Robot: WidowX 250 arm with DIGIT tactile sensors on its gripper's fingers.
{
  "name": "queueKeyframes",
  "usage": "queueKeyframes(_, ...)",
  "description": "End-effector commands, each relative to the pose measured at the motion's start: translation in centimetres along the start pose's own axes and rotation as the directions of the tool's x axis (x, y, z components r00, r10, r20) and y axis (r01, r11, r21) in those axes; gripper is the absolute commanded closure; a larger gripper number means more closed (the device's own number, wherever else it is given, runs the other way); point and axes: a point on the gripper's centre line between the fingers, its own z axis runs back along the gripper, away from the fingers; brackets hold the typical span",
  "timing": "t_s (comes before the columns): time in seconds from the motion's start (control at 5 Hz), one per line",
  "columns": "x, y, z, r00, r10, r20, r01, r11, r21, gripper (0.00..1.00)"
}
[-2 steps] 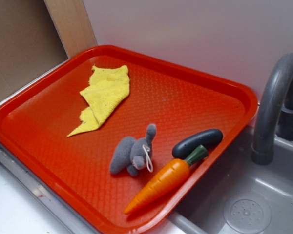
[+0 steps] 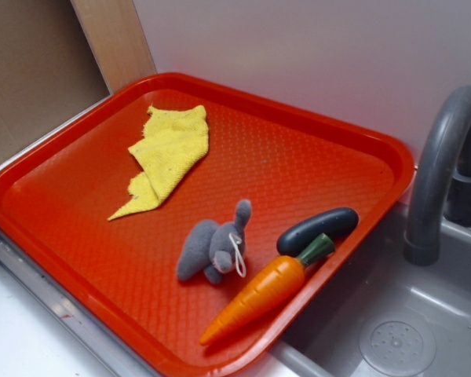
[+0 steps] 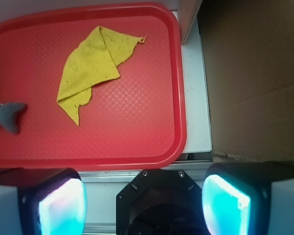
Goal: Grab the gray animal.
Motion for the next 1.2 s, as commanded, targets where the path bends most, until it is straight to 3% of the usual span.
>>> queueKeyframes(0.0,5.5,-2.6,-0.4,0.867,-0.477,-0.144,0.494,0.86,0.124,0.0)
queueKeyframes(0.2,7.4,-5.8,-1.5,0.716,-0.675,-0.176,0.697,0.705,0.13,0.0)
queueKeyframes(0.4,7.7,-9.4,-2.6,0.521,-0.831,-0.195,0.854,0.511,0.102,0.0)
queueKeyframes(0.6,6.7,-14.2,-3.5,0.294,-0.94,-0.175,0.956,0.291,0.039,0.0)
queueKeyframes(0.8,5.1,-18.3,-5.1,0.066,-0.998,0.0,0.997,0.066,-0.051,0.0)
queueKeyframes(1.0,3.7,-20.5,-6.6,-0.057,-0.998,0.032,0.991,-0.06,-0.12,0.0)
